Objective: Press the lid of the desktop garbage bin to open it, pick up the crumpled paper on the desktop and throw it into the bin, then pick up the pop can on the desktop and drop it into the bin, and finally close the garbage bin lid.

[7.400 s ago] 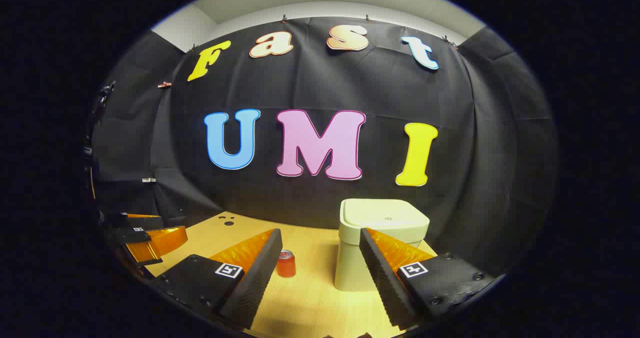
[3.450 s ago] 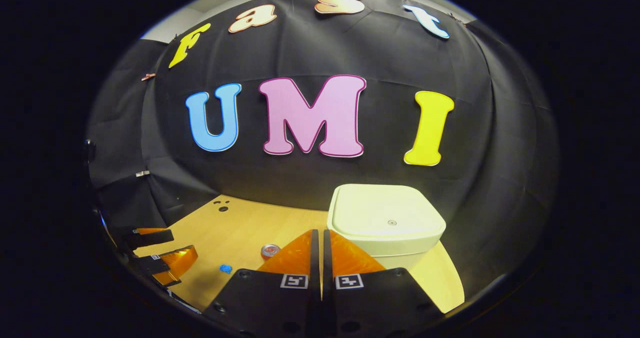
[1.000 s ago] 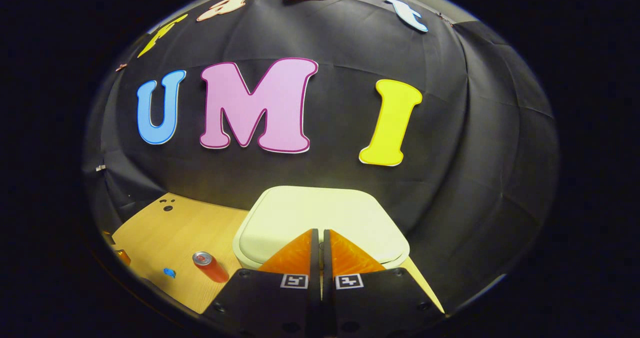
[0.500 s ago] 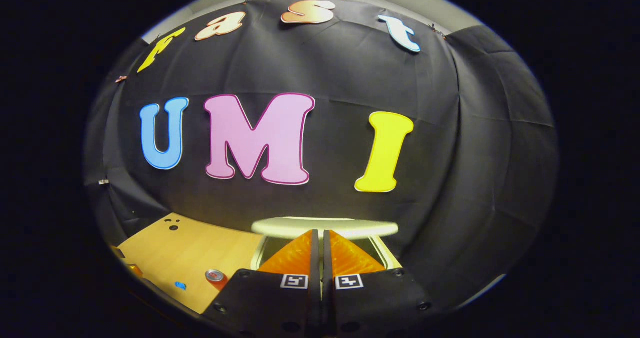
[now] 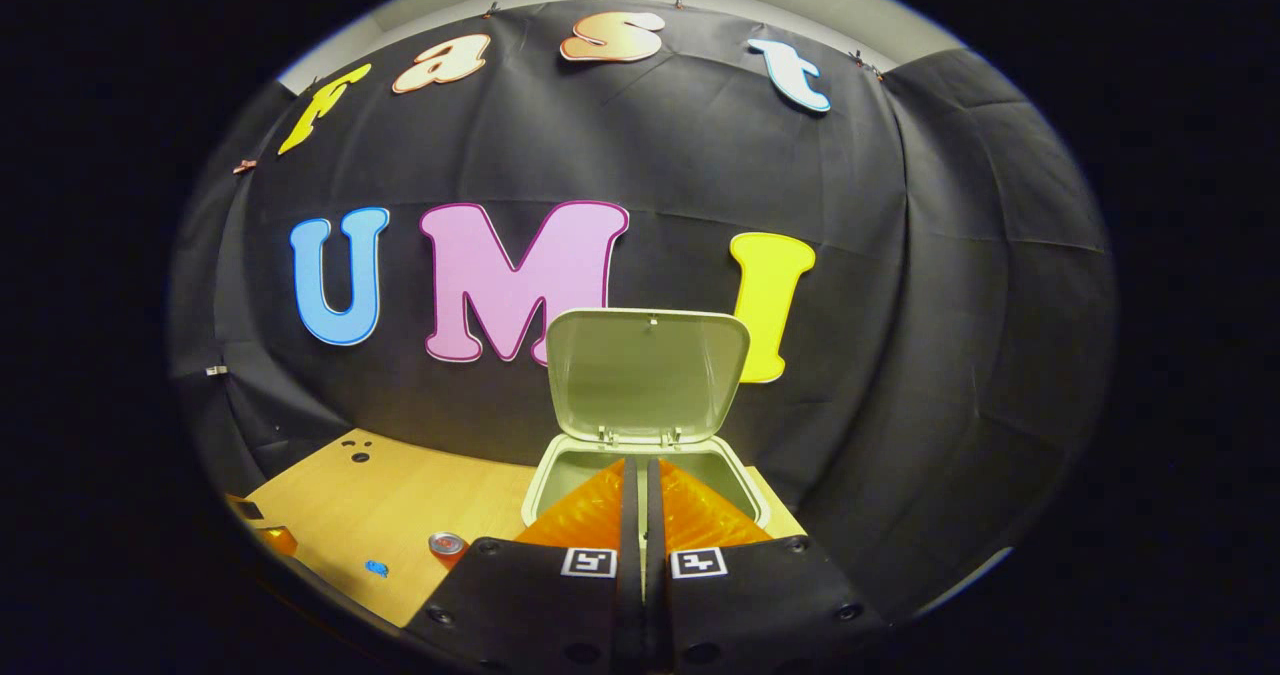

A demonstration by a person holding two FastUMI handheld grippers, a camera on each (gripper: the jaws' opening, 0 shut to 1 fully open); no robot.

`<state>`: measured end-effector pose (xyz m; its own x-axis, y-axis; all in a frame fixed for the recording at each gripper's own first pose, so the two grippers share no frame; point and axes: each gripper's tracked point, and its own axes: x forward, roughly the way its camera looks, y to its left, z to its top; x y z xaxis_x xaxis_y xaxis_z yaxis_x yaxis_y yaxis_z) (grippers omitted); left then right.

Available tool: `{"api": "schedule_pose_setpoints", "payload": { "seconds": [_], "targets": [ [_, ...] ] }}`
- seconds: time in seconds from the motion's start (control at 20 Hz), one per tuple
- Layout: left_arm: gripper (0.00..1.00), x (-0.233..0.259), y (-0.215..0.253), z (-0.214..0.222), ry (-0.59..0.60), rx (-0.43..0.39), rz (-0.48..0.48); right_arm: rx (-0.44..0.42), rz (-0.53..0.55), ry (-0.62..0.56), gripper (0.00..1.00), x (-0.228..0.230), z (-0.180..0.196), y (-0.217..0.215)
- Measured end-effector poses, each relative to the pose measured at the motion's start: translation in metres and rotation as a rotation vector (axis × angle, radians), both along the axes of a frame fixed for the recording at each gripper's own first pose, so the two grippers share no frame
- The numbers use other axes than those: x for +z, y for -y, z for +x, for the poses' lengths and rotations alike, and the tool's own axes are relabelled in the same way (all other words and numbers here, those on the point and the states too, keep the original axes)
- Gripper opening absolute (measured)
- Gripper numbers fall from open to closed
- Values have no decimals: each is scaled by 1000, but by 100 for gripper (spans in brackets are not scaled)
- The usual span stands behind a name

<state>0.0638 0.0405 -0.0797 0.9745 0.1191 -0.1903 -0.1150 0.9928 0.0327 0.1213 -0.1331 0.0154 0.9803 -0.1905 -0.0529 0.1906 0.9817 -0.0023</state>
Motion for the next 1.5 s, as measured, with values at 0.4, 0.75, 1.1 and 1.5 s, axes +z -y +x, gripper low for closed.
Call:
{"api": "schedule_pose_setpoints", "payload": {
  "seconds": [0.4, 0.75, 1.1, 1.5],
  "targets": [
    [96, -7, -3, 7, -5, -30, 44, -8, 3, -54, 5, -19, -15, 3],
    [96, -26, -2, 34, -60, -60, -15, 9, 46, -116, 41, -48, -28, 0],
    [96, -59, -24, 68, -118, -7, -7, 52, 64, -178, 100, -81, -35, -4],
    [96, -128, -22, 108, -271, -5, -51, 90, 41, -249, 100, -114, -30, -11]
  ]
}}
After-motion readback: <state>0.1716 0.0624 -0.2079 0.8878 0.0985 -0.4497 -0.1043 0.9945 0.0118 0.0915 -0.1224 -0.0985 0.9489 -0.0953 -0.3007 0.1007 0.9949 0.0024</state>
